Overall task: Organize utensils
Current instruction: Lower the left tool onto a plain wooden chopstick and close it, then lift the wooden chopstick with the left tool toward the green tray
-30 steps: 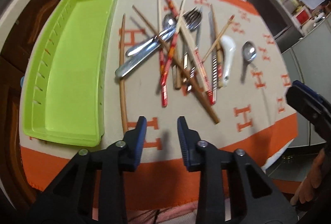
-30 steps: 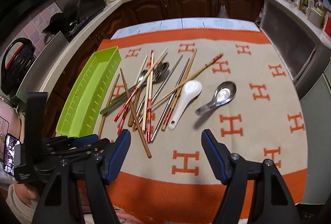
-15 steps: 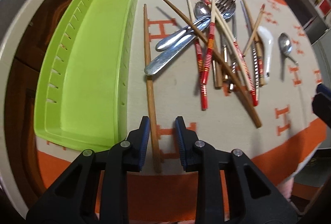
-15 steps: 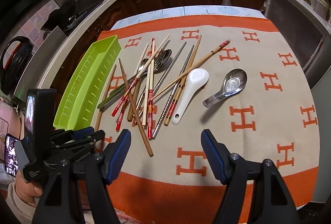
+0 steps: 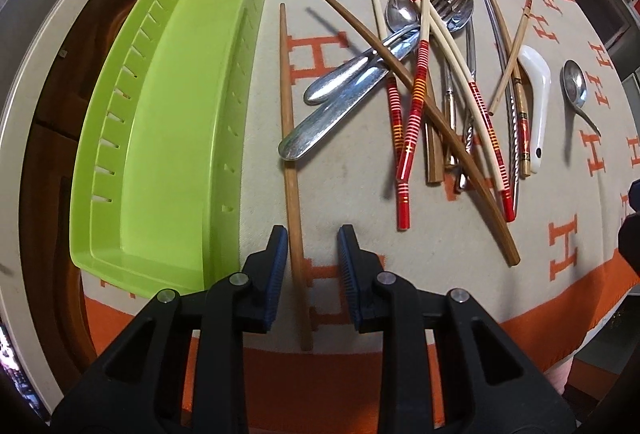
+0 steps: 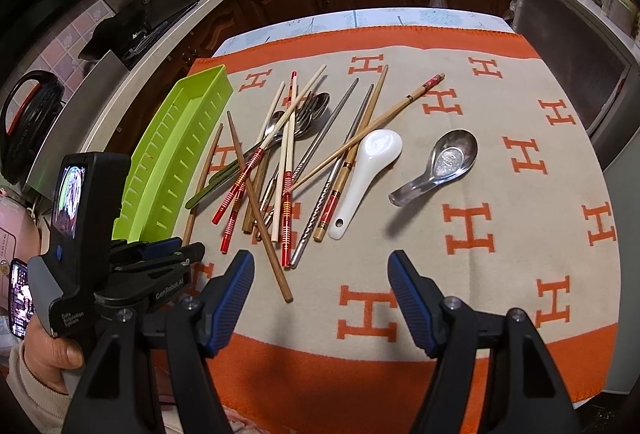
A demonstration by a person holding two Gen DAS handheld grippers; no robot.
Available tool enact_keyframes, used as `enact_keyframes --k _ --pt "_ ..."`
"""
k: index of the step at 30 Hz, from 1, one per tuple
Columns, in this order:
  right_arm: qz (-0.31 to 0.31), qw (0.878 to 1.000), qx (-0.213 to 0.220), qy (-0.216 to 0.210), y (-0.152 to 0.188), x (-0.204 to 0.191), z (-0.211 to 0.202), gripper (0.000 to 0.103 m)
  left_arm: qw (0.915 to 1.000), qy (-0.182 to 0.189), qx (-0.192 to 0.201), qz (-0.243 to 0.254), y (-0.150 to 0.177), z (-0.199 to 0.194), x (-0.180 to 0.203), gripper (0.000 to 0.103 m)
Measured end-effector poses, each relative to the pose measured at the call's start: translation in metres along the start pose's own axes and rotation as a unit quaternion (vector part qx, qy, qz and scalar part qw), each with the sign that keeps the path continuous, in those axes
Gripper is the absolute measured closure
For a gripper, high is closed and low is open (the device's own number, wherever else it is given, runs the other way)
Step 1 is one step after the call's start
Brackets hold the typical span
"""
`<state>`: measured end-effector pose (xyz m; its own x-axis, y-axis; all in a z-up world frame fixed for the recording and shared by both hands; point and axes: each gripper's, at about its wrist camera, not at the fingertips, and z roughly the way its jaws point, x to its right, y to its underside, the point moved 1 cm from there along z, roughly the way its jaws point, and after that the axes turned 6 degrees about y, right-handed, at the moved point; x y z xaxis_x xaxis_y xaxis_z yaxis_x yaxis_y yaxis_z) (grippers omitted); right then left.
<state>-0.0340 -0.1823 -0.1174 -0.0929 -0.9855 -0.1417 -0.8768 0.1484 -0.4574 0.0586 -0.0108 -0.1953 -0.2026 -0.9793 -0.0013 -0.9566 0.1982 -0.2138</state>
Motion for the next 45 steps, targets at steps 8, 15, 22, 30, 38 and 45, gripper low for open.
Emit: enact_keyframes --k 8,15,22,30,38,45 --pt "0.003 1.000 -0.002 -0.001 0.000 0.001 0.001 0.034 1.0000 -0.002 0.003 0.005 -0.003 -0.001 0.005 0.094" --pt "0.004 1.000 -0.006 -0.008 0.001 0.003 0.006 0.034 0.9992 0.031 0.008 -0.025 -0.003 -0.001 -0.006 0.097" --pt "0.013 1.000 -0.006 -0.013 0.002 0.006 0.005 0.035 0.9942 0.080 0.020 -0.070 0.007 -0.004 -0.028 0.099" --pt "0.013 1.000 -0.014 -0.018 0.005 0.002 0.005 0.040 0.9895 0.102 0.056 -0.086 0.024 -0.032 -0.039 0.099" --pt "0.003 1.000 -0.008 -0.012 0.007 -0.007 -0.002 0.040 0.9858 0.133 0.071 -0.073 0.039 -0.070 -0.044 0.099" --pt "-0.001 1.000 -0.005 -0.012 0.010 -0.013 -0.007 0.040 0.9898 0.127 0.048 -0.044 0.057 -0.070 -0.033 0.099"
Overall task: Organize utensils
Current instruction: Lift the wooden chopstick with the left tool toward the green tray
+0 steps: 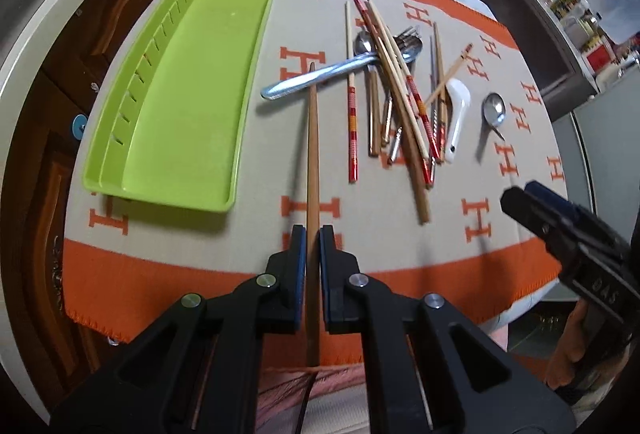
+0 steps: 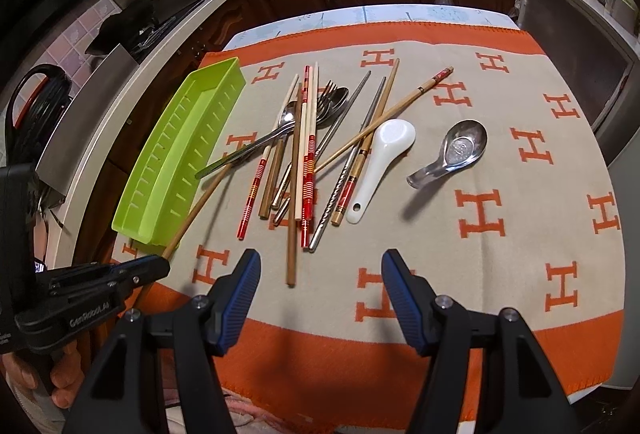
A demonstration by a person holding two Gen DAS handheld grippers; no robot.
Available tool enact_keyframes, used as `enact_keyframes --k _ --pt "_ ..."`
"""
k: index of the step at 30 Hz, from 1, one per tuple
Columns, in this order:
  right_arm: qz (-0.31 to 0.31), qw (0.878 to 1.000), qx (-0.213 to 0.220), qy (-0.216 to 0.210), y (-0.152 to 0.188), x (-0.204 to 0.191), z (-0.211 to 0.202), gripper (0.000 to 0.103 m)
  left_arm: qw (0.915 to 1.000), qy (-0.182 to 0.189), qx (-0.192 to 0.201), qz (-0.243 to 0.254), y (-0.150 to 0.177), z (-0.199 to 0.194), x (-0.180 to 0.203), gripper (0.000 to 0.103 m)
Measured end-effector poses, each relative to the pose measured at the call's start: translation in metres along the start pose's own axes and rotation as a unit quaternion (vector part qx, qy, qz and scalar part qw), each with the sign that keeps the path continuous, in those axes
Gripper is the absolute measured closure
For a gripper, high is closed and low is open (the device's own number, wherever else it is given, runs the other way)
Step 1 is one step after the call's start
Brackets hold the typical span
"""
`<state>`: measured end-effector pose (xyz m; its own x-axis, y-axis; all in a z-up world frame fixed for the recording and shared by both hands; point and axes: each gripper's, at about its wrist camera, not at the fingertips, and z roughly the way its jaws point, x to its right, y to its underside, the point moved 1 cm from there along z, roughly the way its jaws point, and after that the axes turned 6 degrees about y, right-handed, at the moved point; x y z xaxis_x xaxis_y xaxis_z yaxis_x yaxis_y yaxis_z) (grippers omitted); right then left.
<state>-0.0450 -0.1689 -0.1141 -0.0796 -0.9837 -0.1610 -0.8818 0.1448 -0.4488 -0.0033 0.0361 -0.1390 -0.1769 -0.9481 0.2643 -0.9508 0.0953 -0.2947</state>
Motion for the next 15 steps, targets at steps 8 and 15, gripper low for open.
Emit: enact_keyframes --k 8,15 --pt "-0.005 1.000 0.008 -0.002 0.004 -0.003 -0.009 0.040 0.9996 0.013 0.004 0.023 0.019 -0.026 0.007 0.099" --pt "-0.010 1.000 0.017 -0.002 0.006 -0.008 -0.018 0.040 0.9982 0.027 0.041 0.033 0.028 -0.061 0.015 0.099"
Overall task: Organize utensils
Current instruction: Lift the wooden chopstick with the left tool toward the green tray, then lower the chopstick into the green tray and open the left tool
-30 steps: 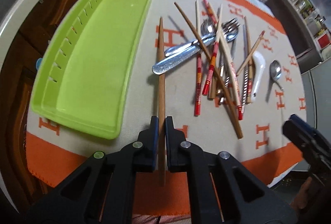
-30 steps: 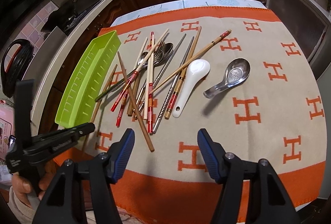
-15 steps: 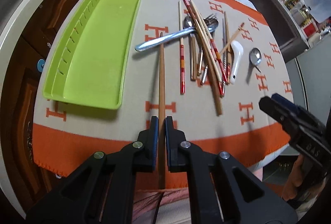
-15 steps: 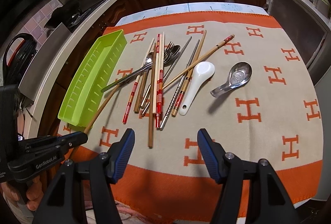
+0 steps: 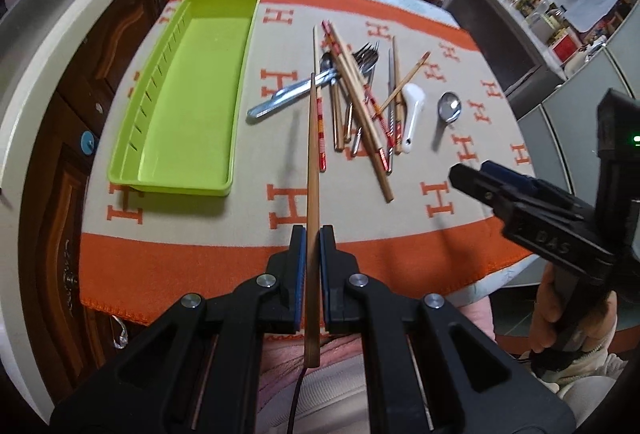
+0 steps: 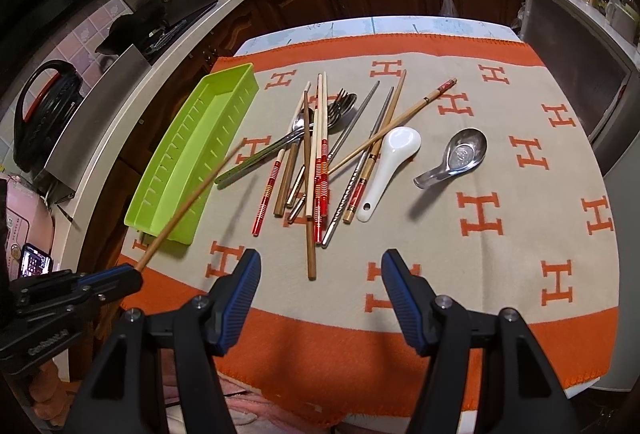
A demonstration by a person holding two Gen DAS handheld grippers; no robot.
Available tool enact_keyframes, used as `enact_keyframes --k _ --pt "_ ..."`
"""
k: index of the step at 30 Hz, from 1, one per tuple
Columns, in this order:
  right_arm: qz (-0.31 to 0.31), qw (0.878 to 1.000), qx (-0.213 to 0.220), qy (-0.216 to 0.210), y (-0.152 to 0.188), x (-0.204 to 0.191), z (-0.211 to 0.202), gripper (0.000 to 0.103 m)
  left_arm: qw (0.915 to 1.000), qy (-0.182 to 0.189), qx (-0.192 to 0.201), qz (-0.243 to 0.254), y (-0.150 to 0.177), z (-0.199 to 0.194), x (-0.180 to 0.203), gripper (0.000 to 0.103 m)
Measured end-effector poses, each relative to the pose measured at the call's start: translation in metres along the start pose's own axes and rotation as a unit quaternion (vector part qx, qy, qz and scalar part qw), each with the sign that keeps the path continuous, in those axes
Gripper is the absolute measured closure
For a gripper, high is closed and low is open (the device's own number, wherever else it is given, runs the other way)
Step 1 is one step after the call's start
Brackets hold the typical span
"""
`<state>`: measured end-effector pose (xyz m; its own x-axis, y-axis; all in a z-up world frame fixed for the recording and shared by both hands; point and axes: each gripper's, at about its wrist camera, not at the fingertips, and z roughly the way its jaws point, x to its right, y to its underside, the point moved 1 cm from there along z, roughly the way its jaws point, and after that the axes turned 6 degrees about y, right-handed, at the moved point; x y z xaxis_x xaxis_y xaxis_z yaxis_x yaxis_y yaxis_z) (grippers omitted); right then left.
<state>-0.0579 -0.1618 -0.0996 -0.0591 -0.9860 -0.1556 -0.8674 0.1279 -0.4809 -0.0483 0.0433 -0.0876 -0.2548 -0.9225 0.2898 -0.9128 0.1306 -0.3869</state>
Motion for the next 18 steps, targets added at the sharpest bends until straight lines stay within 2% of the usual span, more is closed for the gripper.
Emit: enact_keyframes --k 4,9,18 --pt "-0.003 1.000 0.004 0.003 -0.002 -0.002 -0.003 0.040 0.9998 0.004 0.020 -0.002 -0.004 -0.015 -0.001 0.099" --pt "-0.003 1.000 0.001 0.007 -0.005 -0.003 0.001 0.041 0.9982 -0.018 0.051 -0.024 -0.024 -0.024 -0.027 0.099" --pt "-0.002 1.000 -0.017 0.014 -0.024 -0.009 0.020 0.045 0.9888 -0.101 0.104 -0.037 -0.074 -0.011 -0.077 0.099"
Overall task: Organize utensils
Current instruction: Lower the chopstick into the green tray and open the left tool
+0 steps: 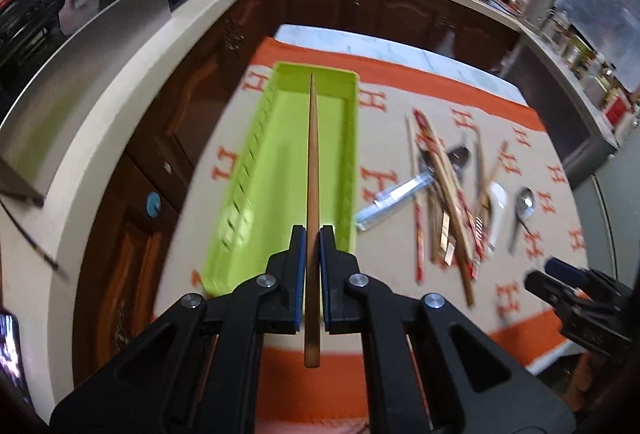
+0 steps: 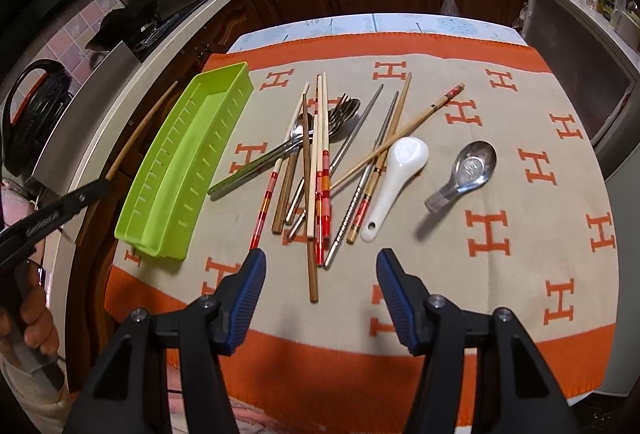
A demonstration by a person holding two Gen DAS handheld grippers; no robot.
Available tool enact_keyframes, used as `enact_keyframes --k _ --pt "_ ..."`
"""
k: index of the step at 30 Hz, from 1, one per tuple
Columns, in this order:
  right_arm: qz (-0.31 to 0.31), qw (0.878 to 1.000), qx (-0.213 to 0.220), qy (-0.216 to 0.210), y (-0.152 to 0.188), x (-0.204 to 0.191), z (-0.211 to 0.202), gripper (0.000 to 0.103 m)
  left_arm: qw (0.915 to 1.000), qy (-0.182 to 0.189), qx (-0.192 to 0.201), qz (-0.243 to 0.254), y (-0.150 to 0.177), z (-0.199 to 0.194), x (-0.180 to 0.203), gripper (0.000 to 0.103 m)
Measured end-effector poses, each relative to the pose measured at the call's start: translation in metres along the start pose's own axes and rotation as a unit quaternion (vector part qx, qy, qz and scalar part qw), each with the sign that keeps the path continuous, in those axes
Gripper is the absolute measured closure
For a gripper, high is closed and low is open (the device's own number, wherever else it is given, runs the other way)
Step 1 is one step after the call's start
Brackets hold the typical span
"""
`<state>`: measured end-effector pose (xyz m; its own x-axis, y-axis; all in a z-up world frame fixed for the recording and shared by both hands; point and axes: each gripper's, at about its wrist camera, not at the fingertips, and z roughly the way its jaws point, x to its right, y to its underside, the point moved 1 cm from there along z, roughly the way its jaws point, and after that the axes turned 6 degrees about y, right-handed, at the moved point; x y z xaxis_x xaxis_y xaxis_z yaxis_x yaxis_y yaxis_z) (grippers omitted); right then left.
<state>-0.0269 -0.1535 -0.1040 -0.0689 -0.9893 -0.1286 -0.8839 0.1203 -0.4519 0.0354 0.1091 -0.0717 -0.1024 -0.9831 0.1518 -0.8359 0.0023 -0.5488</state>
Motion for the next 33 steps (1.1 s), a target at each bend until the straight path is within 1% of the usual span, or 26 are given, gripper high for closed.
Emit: enact_keyframes --k 2,7,11,16,17,18,19,20,21,22,23,26,31,33 --pt "-0.001 1.000 -0.004 0.001 -0.007 -0.003 0.006 0.045 0.9999 -0.010 -0.002 -0.005 -0.009 0.013 -0.008 0.099" --pt "0.001 1.000 -0.012 0.006 -0.028 -0.006 0.024 0.046 0.9994 -0.021 -0.021 -0.017 -0.027 0.050 -0.028 0.099" --pt "0.008 1.000 -0.024 0.006 -0.044 -0.004 0.042 0.048 0.9988 -0.037 -0.033 -0.006 -0.035 0.075 -0.037 0.099" --pt "0.027 0.999 -0.046 -0.001 -0.060 0.003 0.067 0.051 0.9973 -0.048 -0.054 0.013 -0.034 0.097 -0.036 0.096" --pt "0.031 0.998 -0.050 -0.003 -0.063 0.005 0.072 0.051 0.9970 -0.048 -0.060 0.013 -0.034 0.100 -0.036 0.092" --pt "0.034 0.998 -0.054 -0.006 -0.064 0.006 0.075 0.053 0.9968 -0.047 -0.064 0.013 -0.033 0.103 -0.036 0.083" --pt "0.040 0.997 -0.061 -0.009 -0.067 0.007 0.080 0.053 0.9967 -0.046 -0.065 0.013 -0.031 0.103 -0.035 0.078" --pt "0.044 0.997 -0.065 -0.012 -0.069 0.008 0.084 0.055 0.9969 -0.044 -0.064 0.013 -0.031 0.104 -0.035 0.066" --pt "0.047 0.996 -0.069 -0.015 -0.071 0.010 0.089 0.057 0.9971 -0.043 -0.062 0.013 -0.030 0.102 -0.035 0.056" --pt "0.050 0.996 -0.073 -0.016 -0.072 0.010 0.092 0.058 0.9973 -0.043 -0.058 0.013 -0.029 0.101 -0.035 0.054" --pt "0.053 0.996 -0.076 -0.016 -0.073 0.011 0.095 0.059 0.9974 -0.043 -0.056 0.012 -0.028 0.100 -0.035 0.052" --pt "0.056 0.995 -0.084 -0.018 -0.077 0.012 0.104 0.062 0.9978 -0.034 -0.056 0.004 -0.028 0.097 -0.035 0.052" --pt "0.064 0.993 -0.095 -0.025 -0.083 0.012 0.117 0.072 0.9983 -0.016 -0.054 -0.012 -0.026 0.091 -0.036 0.052" --pt "0.070 0.992 -0.102 -0.035 -0.085 0.013 0.122 0.082 0.9985 -0.012 -0.052 -0.016 -0.026 0.087 -0.036 0.052"
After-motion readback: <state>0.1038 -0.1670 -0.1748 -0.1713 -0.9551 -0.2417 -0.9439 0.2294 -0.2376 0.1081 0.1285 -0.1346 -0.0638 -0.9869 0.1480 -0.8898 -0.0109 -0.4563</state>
